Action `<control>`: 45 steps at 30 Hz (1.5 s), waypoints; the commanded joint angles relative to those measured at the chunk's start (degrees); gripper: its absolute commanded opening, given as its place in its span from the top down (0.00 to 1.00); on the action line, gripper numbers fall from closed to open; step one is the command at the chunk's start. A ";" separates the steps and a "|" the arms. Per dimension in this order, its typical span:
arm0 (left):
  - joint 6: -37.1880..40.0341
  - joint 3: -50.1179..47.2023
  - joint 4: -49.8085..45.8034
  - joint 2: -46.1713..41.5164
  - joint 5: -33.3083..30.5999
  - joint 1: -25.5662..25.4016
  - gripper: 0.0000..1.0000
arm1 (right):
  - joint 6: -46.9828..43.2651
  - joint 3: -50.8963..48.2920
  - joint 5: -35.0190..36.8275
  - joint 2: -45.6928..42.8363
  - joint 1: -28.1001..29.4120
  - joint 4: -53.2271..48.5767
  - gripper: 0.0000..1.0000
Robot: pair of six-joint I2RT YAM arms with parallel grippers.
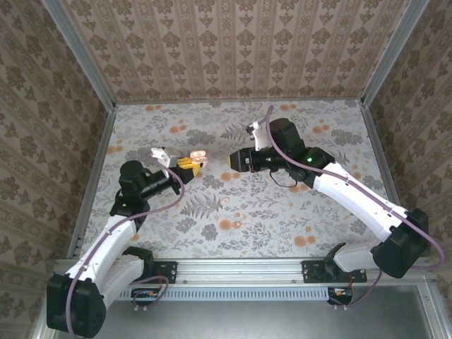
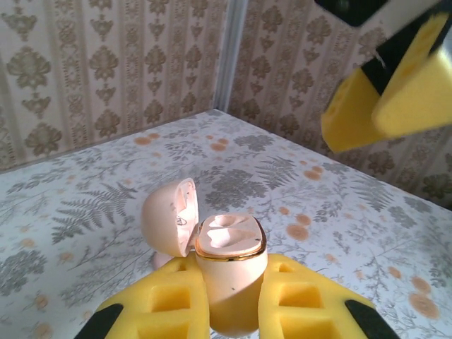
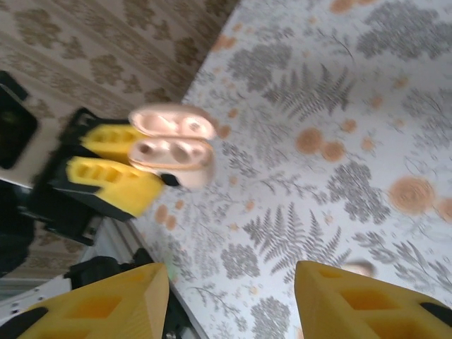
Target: Insert the wireless bluetooth earbuds into the charging case
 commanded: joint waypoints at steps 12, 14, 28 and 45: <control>0.66 -1.89 -7.77 -6.84 -3.71 2.12 1.00 | -4.74 -3.53 10.30 11.49 7.76 -11.57 0.57; 0.81 -2.02 -7.78 -6.66 -3.84 2.21 1.00 | -6.10 -5.78 15.15 10.56 11.41 -12.46 0.57; 0.45 -2.37 -7.80 -6.45 -3.53 2.48 1.00 | -13.58 -4.58 32.54 18.67 24.07 -20.53 0.54; 0.31 -2.09 -8.82 -7.37 -3.72 2.57 1.00 | -17.48 -0.63 37.05 28.36 27.47 -22.58 0.56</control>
